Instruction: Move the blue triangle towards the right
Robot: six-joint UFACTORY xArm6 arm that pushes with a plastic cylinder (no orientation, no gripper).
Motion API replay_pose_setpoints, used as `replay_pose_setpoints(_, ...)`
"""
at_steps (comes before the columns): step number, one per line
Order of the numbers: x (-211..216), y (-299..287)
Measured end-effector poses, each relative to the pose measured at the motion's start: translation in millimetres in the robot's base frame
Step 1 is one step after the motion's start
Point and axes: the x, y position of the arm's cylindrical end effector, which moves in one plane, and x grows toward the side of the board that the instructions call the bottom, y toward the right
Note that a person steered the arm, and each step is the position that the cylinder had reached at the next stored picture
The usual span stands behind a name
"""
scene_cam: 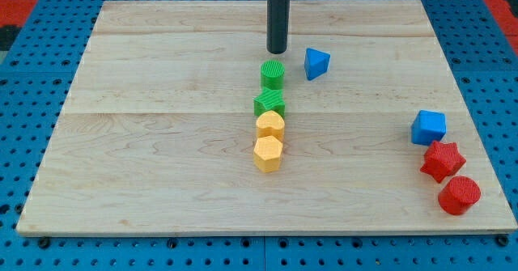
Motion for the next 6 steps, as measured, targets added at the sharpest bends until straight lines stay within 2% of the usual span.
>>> replay_pose_setpoints(1,21,10)
replay_pose_setpoints(3,24,83)
replay_pose_setpoints(6,-9,166)
